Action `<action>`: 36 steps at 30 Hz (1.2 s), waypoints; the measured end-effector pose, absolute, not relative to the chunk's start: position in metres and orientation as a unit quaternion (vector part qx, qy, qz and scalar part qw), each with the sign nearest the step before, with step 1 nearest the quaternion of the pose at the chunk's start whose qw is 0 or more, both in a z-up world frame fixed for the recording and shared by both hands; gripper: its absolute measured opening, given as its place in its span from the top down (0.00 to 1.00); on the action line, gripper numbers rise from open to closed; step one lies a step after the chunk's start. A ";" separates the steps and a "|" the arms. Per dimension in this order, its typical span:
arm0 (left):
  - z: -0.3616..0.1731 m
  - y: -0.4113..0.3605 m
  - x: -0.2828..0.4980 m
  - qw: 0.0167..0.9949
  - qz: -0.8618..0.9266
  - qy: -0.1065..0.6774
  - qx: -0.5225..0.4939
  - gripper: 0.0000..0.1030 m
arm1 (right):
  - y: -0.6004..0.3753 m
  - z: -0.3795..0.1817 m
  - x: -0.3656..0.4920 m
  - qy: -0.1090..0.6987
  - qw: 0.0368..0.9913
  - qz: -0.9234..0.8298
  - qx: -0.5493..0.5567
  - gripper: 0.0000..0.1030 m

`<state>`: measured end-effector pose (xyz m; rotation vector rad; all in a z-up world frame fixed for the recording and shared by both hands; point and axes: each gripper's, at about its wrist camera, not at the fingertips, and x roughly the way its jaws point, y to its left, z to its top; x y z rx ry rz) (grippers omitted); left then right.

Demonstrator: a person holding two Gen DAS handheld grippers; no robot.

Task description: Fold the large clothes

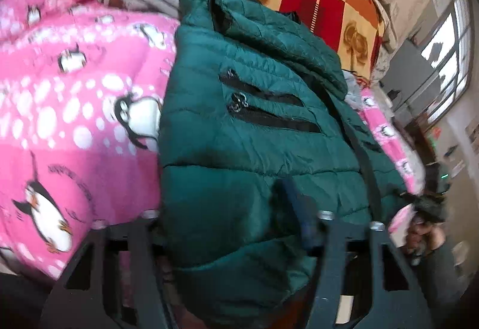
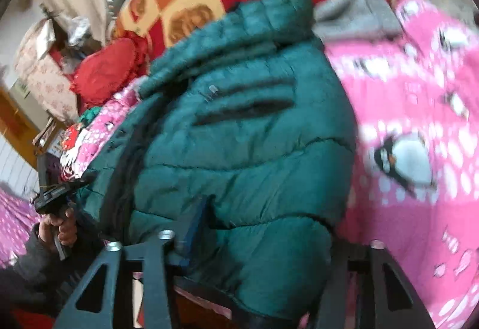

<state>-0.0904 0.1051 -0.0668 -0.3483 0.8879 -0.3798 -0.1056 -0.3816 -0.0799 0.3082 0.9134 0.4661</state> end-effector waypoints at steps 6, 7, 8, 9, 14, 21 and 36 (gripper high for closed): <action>-0.065 0.098 -0.090 0.888 -0.160 0.414 -0.122 0.73 | -0.369 -0.087 -0.099 0.452 0.863 0.197 0.110 0.66; -0.067 0.095 -0.089 0.888 -0.157 0.417 -0.114 0.73 | -0.368 -0.091 -0.098 0.458 0.861 0.192 0.109 0.66; -0.069 0.092 -0.088 0.888 -0.155 0.420 -0.109 0.70 | -0.369 -0.094 -0.097 0.461 0.860 0.189 0.112 0.65; -0.071 0.091 -0.087 0.888 -0.154 0.420 -0.108 0.64 | -0.371 -0.096 -0.096 0.465 0.857 0.187 0.122 0.63; -0.075 0.092 -0.084 0.885 -0.149 0.420 -0.134 0.57 | -0.382 -0.102 -0.093 0.474 0.843 0.189 0.169 0.61; -0.064 0.087 -0.091 0.898 -0.143 0.401 -0.109 0.83 | -0.368 -0.074 -0.110 0.410 0.885 0.184 0.123 0.78; -0.009 0.120 -0.148 0.912 -0.135 0.365 -0.131 0.87 | -0.356 -0.022 -0.181 0.320 0.927 0.162 0.110 0.83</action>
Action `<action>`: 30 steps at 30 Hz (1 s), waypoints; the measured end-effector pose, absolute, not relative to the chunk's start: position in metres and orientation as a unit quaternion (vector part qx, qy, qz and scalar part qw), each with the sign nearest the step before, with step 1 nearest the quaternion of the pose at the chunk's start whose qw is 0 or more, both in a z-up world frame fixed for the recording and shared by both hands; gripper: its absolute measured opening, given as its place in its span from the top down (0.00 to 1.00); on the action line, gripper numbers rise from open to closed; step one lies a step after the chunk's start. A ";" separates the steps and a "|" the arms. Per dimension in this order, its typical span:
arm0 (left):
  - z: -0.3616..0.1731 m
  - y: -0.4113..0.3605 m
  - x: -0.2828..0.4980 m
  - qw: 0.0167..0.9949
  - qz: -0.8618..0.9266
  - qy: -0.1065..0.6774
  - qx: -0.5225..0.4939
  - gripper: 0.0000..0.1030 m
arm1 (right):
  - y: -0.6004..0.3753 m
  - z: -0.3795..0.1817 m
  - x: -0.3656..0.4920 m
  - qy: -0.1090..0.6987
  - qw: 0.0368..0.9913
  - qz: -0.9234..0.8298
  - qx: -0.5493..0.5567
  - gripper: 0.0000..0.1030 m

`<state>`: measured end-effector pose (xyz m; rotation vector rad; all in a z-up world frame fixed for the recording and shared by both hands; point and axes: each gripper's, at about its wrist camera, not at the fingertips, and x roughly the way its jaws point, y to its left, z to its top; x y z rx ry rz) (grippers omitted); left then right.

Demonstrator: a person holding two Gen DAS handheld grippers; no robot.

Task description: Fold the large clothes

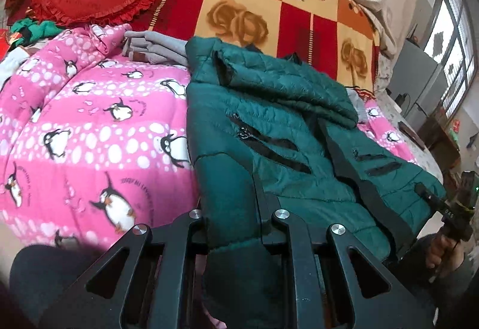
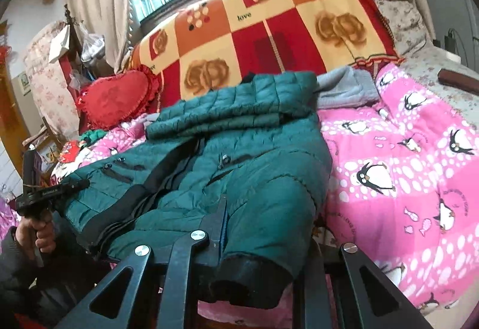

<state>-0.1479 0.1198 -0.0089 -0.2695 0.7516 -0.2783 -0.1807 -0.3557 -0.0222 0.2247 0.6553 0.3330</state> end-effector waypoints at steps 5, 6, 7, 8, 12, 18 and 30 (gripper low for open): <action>0.002 0.130 -0.172 0.914 -0.134 0.356 -0.144 0.87 | -0.348 -0.004 -0.202 0.307 0.934 0.160 0.084 0.83; 0.005 0.132 -0.176 0.914 -0.135 0.353 -0.147 0.87 | -0.347 0.002 -0.208 0.302 0.936 0.161 0.081 0.83; 0.009 0.134 -0.181 0.915 -0.135 0.351 -0.149 0.87 | -0.347 0.007 -0.212 0.297 0.938 0.163 0.079 0.83; 0.013 0.136 -0.187 0.916 -0.135 0.345 -0.151 0.87 | -0.347 0.013 -0.218 0.290 0.940 0.164 0.077 0.83; 0.031 0.143 -0.205 0.920 -0.143 0.326 -0.163 0.87 | -0.348 0.031 -0.235 0.268 0.946 0.165 0.074 0.83; 0.060 0.147 -0.220 0.932 -0.155 0.279 -0.172 0.87 | -0.353 0.055 -0.244 0.237 0.955 0.164 0.074 0.83; 0.082 0.138 -0.169 0.949 -0.111 0.230 -0.184 0.87 | -0.343 0.068 -0.178 0.199 0.970 0.126 0.062 0.83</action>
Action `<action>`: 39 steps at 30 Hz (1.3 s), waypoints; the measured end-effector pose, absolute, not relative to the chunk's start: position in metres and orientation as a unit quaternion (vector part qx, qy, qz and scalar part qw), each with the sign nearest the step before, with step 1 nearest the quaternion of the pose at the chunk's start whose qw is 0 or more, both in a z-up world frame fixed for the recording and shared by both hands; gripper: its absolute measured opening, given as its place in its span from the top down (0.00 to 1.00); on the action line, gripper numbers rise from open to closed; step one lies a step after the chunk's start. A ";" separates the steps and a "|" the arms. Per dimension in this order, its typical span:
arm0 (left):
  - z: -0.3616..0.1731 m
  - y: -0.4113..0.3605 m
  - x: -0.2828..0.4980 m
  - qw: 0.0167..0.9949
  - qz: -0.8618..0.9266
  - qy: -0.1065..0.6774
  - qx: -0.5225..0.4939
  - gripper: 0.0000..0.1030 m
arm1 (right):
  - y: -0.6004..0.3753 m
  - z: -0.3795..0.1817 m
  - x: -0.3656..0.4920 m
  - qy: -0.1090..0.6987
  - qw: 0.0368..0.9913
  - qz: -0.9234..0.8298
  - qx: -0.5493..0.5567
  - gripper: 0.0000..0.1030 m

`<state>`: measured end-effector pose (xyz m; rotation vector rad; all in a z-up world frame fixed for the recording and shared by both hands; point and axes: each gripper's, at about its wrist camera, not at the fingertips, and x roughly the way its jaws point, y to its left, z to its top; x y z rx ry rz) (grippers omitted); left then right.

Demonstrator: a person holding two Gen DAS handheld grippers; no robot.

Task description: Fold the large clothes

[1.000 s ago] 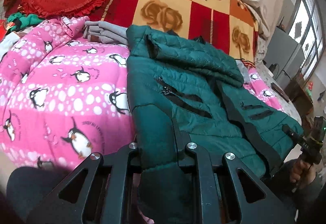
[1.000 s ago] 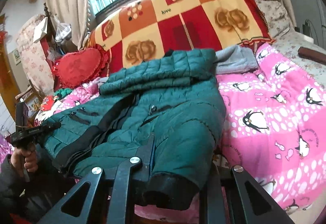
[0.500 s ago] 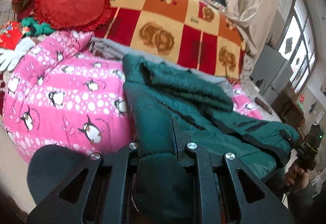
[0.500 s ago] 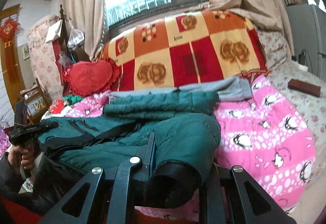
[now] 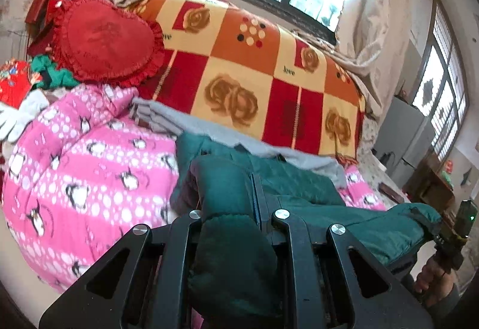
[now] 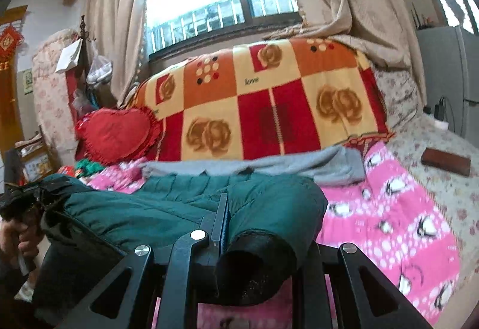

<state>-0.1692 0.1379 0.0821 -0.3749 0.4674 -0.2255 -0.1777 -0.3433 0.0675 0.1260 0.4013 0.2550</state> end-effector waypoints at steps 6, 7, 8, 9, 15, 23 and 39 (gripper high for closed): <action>0.093 0.137 -0.128 0.956 -0.086 0.201 -0.194 0.87 | -0.341 0.079 -0.137 0.167 0.979 0.091 0.073 0.83; 0.094 0.136 -0.122 0.957 -0.084 0.198 -0.193 0.87 | -0.340 0.080 -0.131 0.164 0.980 0.087 0.071 0.83; 0.096 0.135 -0.113 0.959 -0.083 0.195 -0.191 0.87 | -0.339 0.080 -0.123 0.161 0.981 0.083 0.069 0.83; 0.098 0.134 -0.107 0.960 -0.083 0.192 -0.188 0.87 | -0.339 0.080 -0.114 0.159 0.982 0.079 0.069 0.83; 0.086 0.127 -0.037 0.962 -0.062 0.210 -0.163 0.87 | -0.330 0.058 -0.037 0.195 0.976 0.078 0.054 0.83; 0.022 0.115 0.060 0.949 -0.002 0.281 -0.144 0.87 | -0.323 0.010 0.073 0.301 0.949 0.078 0.049 0.83; -0.048 0.114 0.138 0.914 0.034 0.368 -0.165 0.85 | -0.311 -0.068 0.168 0.418 0.900 0.109 0.057 0.82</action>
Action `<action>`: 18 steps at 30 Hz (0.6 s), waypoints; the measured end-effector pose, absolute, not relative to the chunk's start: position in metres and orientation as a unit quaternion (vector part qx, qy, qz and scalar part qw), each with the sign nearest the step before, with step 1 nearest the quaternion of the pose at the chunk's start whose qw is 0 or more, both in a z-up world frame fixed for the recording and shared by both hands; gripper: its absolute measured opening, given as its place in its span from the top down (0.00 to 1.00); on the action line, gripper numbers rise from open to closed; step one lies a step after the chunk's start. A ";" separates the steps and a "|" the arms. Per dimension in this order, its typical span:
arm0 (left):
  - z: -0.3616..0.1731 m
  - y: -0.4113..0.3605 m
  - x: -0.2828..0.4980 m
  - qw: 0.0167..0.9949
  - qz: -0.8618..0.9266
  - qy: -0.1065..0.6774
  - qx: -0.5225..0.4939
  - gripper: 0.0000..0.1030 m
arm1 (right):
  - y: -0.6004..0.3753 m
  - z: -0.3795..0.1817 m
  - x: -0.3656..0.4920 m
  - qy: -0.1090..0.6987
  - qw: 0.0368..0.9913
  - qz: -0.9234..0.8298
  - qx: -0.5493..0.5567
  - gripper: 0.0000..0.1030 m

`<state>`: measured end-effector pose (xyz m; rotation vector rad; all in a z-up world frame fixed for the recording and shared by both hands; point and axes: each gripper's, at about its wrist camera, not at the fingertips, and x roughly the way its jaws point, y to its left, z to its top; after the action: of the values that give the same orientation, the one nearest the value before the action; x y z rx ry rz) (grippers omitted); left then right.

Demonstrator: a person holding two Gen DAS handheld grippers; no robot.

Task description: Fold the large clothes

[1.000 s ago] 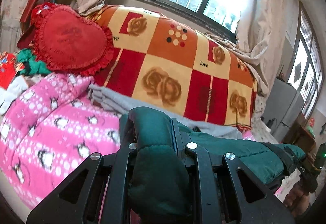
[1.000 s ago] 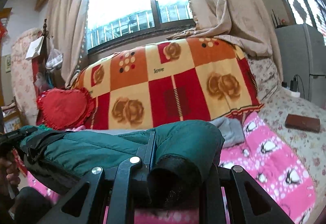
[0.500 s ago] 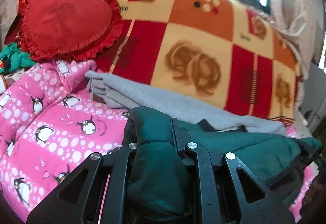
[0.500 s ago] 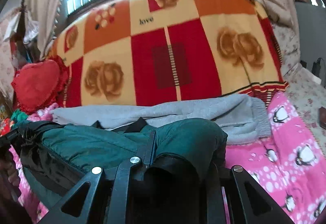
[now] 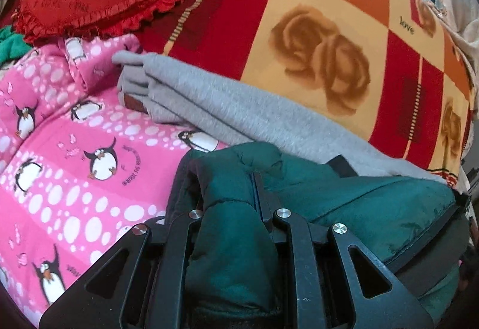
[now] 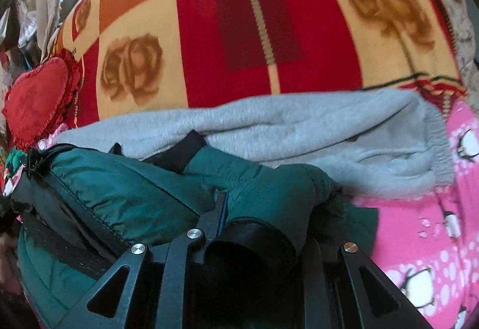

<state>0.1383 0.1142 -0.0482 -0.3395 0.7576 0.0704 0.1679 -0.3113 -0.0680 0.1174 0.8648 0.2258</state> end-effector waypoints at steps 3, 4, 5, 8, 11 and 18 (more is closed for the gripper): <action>-0.057 0.113 0.148 0.913 0.035 0.374 -0.160 0.84 | -0.310 -0.078 0.181 0.437 0.890 0.117 0.065 0.82; -0.058 0.113 0.152 0.912 0.034 0.377 -0.162 0.84 | -0.310 -0.079 0.182 0.438 0.889 0.116 0.067 0.82; -0.060 0.113 0.156 0.910 0.031 0.379 -0.162 0.84 | -0.310 -0.081 0.183 0.439 0.888 0.114 0.068 0.82; -0.064 0.113 0.162 0.908 0.024 0.384 -0.165 0.84 | -0.307 -0.082 0.181 0.438 0.890 0.109 0.061 0.81; -0.066 0.113 0.167 0.906 0.019 0.388 -0.166 0.84 | -0.307 -0.083 0.179 0.432 0.893 0.105 0.062 0.80; -0.060 0.117 0.159 0.910 0.014 0.369 -0.186 0.83 | -0.314 -0.082 0.172 0.415 0.900 0.103 0.089 0.79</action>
<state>0.1593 0.1174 -0.0600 -0.3826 0.7614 0.0297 0.1716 -0.3144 -0.0819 0.1847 0.8591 0.2127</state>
